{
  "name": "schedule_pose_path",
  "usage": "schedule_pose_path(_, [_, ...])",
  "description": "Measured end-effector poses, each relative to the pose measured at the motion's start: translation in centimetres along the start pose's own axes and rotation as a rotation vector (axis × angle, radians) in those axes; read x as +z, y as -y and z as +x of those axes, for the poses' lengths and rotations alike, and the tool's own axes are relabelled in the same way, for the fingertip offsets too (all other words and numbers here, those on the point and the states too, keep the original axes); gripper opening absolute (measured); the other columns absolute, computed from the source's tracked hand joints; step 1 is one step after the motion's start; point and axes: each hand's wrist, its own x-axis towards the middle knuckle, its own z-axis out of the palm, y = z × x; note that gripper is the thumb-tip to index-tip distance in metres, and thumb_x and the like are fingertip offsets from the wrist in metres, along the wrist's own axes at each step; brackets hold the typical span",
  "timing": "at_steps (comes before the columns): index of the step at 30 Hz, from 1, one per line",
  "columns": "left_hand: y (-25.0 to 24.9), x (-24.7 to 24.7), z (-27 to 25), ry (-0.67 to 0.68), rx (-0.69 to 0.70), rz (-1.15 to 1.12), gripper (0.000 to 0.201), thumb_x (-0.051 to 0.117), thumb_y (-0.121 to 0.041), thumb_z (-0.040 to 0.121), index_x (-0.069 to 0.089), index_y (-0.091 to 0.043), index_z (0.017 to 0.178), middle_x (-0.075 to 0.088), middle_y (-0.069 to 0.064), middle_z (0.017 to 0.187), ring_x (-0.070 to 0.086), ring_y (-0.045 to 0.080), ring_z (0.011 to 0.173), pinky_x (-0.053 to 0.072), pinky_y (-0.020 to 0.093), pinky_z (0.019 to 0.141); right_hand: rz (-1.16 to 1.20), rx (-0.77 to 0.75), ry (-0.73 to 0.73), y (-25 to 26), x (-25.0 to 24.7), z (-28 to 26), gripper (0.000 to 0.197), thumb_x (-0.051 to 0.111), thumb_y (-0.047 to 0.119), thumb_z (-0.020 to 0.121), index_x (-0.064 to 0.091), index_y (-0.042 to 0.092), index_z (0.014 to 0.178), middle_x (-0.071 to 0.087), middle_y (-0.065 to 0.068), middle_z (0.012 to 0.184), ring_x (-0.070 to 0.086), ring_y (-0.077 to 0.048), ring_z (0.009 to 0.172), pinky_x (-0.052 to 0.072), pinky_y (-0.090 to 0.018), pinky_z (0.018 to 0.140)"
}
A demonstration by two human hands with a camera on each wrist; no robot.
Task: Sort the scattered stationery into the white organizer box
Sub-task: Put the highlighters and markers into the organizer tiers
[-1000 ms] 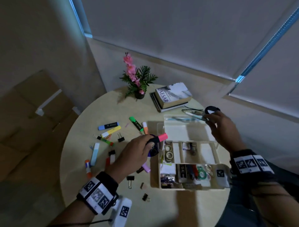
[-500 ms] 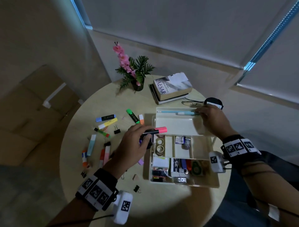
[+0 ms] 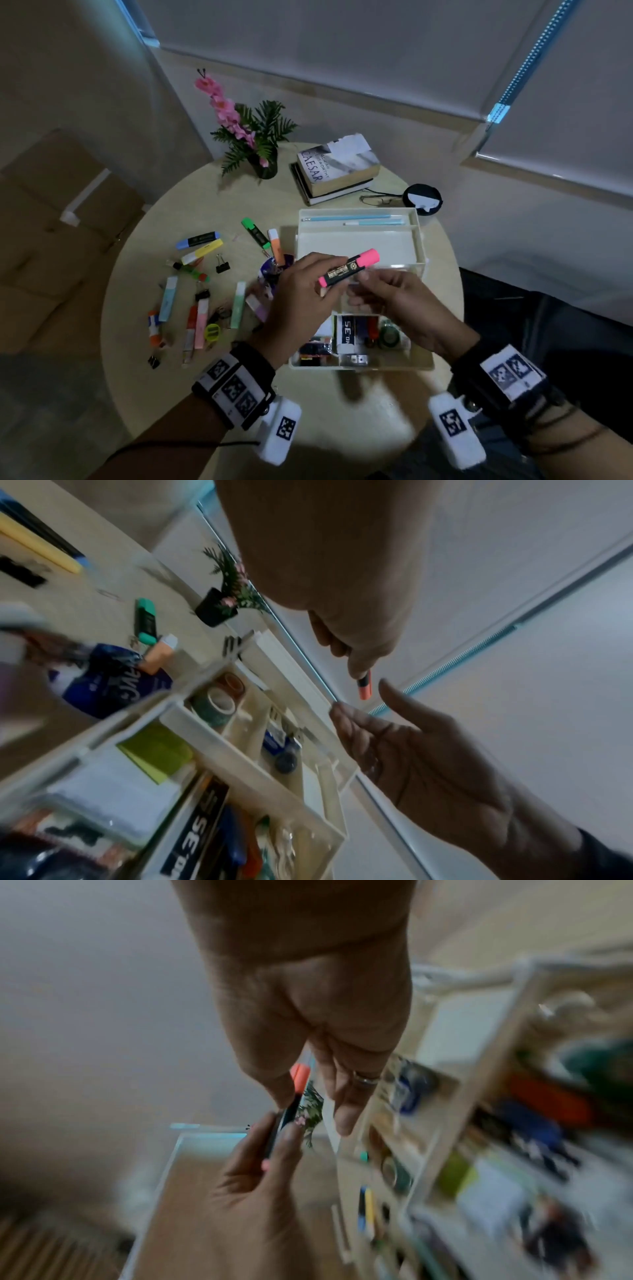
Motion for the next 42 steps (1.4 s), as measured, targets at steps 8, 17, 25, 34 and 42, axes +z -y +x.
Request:
schedule_pose_path(8, [0.3,2.6,-1.7,0.455,0.017,0.076,0.055,0.084,-0.036,0.085,0.065,-0.03,0.136,0.059,-0.017,0.13,0.06,0.005,0.089,0.052,0.023,0.081,0.035,0.117,-0.244,-4.0,-4.5,0.1,0.028,0.068,0.021,0.101,0.078,-0.002,0.089,0.07,-0.023,0.082,0.061,-0.021,0.06,0.052,-0.025,0.058])
schedule_pose_path(17, [2.4,-1.2,-3.8,0.387,-0.035,0.051,0.025,0.078,-0.013,0.091,0.073,-0.019,0.114,0.063,-0.011,0.119,0.062,0.012,0.081,0.055,0.027,0.077,-0.832,-0.123,-0.494,-4.8,-5.8,3.1,0.027,0.078,0.032,0.094,0.082,0.012,0.076,0.073,0.002,0.062,0.067,-0.007,0.057,0.054,-0.027,0.061])
schedule_pose_path(25, [4.5,-4.1,-5.3,0.337,-0.085,0.05,0.022,0.077,-0.012,0.092,0.075,-0.021,0.112,0.062,-0.018,0.12,0.067,0.013,0.095,0.058,0.038,0.084,-0.874,-0.194,-0.644,-5.6,-4.7,4.3,0.009,0.082,0.03,0.089,0.085,0.022,0.09,0.08,0.005,0.077,0.073,-0.008,0.067,0.062,-0.032,0.069])
schedule_pose_path(34, [6.7,-8.0,-5.8,0.343,-0.127,0.113,0.019,0.072,-0.018,0.096,0.072,-0.023,0.114,0.061,-0.015,0.119,0.062,0.006,0.085,0.053,0.027,0.079,-1.181,-0.453,-0.549,-3.8,0.9,1.4,0.015,0.069,0.029,0.095,0.071,0.021,0.083,0.069,0.003,0.076,0.062,-0.02,0.067,0.052,-0.037,0.058])
schedule_pose_path(42, [12.8,-13.8,-7.4,0.291,-0.261,0.159,0.014,0.073,-0.016,0.093,0.075,-0.026,0.103,0.059,-0.02,0.091,0.059,0.002,0.077,0.048,0.024,0.069,-1.132,-0.513,-0.101,-0.5,14.6,5.6,0.012,0.07,0.016,0.093,0.069,0.015,0.081,0.066,0.004,0.071,0.06,-0.011,0.061,0.046,-0.028,0.057])
